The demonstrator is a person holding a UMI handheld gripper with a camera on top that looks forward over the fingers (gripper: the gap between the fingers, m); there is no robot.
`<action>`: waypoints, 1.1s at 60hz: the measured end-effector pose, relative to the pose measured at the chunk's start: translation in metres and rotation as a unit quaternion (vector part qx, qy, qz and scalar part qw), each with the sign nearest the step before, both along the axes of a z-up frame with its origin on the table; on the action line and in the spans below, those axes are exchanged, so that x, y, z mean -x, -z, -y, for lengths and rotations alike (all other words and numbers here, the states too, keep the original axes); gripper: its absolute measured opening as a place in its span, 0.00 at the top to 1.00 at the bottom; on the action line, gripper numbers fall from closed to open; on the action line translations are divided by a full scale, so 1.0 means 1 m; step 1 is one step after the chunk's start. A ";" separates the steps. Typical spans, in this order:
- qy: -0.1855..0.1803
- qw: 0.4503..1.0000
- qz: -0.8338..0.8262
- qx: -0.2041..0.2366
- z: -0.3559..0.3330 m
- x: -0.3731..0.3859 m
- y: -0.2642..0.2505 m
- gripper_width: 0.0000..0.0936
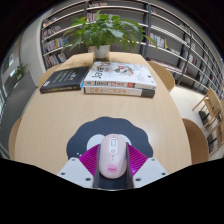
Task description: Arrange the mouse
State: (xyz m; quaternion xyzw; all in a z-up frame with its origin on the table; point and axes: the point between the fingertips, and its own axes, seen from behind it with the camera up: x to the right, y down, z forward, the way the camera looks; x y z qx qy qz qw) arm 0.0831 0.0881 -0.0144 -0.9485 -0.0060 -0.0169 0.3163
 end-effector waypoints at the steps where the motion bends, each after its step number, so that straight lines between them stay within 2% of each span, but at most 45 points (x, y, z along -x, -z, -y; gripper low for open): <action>1: 0.000 1.000 -0.001 -0.002 -0.003 -0.001 -0.002 0.55; 6: 0.008 1.000 -0.006 0.002 0.001 -0.002 0.000 0.47; 10: 0.011 1.000 0.008 0.010 0.003 -0.007 -0.006 0.28; 14: 0.004 1.000 -0.004 -0.006 -0.001 0.003 -0.031 0.18; 24: 0.009 0.997 0.000 -0.074 -0.001 0.024 -0.127 0.19; 31: 0.005 0.994 -0.003 -0.106 0.027 0.051 -0.188 0.19; 38: 0.002 0.992 -0.002 -0.127 0.069 0.078 -0.228 0.18; 54: 0.019 0.991 0.004 -0.135 0.171 0.121 -0.257 0.18; 66: 0.011 0.991 0.006 -0.136 0.213 0.151 -0.258 0.18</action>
